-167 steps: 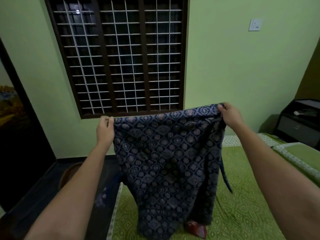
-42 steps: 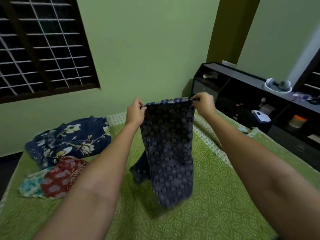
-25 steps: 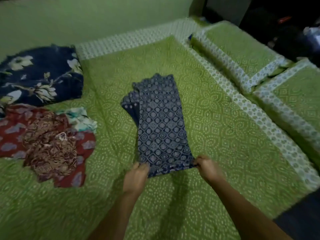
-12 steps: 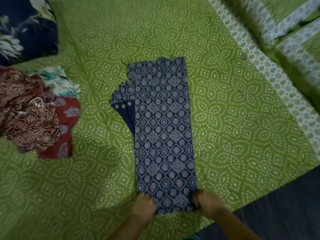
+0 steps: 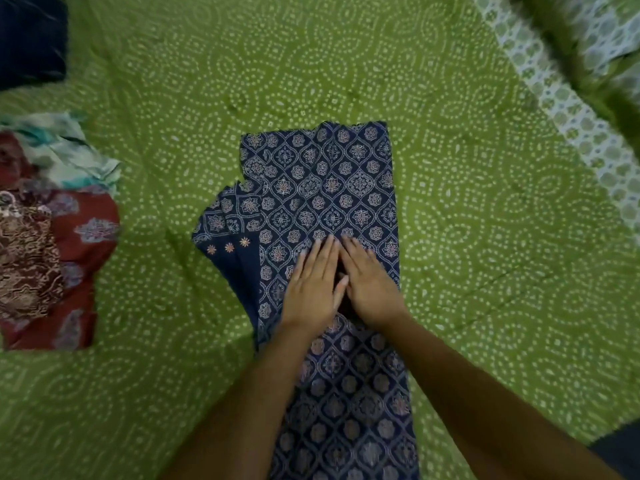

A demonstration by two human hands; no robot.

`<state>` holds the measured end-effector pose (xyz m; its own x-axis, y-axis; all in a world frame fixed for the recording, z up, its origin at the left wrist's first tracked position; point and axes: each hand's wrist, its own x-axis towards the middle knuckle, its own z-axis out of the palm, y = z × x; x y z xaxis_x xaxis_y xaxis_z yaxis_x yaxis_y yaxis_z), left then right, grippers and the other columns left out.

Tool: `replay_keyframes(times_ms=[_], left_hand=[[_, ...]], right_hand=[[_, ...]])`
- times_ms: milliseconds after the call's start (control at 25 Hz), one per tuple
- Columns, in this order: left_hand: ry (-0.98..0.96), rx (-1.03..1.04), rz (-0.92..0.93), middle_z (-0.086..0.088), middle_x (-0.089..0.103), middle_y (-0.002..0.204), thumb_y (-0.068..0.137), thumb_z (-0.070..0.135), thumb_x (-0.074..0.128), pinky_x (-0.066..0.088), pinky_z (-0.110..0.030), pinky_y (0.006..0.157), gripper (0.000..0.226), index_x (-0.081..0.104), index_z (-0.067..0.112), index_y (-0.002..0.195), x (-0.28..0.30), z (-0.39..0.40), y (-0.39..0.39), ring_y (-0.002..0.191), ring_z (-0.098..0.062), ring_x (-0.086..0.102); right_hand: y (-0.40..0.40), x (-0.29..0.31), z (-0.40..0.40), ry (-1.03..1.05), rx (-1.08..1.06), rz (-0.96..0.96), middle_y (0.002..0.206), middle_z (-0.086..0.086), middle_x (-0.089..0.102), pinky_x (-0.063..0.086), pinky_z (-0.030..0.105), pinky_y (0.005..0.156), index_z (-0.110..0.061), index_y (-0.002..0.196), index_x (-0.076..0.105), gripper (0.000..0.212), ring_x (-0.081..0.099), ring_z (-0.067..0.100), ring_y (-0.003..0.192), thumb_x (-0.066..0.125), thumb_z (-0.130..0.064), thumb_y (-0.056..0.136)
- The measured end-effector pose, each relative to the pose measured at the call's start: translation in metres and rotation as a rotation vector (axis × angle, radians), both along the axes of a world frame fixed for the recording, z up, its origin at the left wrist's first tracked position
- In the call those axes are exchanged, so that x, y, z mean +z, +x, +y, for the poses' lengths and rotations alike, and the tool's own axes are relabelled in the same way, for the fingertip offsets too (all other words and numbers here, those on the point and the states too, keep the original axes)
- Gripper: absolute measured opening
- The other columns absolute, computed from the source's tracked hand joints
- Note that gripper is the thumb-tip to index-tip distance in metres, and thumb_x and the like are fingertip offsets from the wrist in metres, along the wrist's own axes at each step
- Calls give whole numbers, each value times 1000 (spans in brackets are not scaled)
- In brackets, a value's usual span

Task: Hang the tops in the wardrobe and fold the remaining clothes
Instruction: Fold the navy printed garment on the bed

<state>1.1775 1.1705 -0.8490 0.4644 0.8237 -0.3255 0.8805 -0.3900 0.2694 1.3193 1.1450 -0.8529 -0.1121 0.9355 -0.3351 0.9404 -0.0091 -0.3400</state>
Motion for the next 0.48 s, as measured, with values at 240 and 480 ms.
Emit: replay_keyframes(times_ms=[240,480], left_hand=[[120,577,239,-9,-18,157,90,66,-9,-2,-52,118,82,-13,10,150,-22,140,-39,145,-27,-14],[78,-414,154,-4,-24,156,90,68,-2,-9,-47,118,78,-26,20,146,-21,128,-17,142,-23,-25]], right_hand=[[78,-26,105,64,-338,-328,156,1,-24,-16,50,113,-21,150,-18,67,-20,25,144,4,-58,98],[67,-19,146,76,601,-287,156,-4,-20,-18,47,114,-32,148,-13,59,-22,23,143,-1,-57,96]])
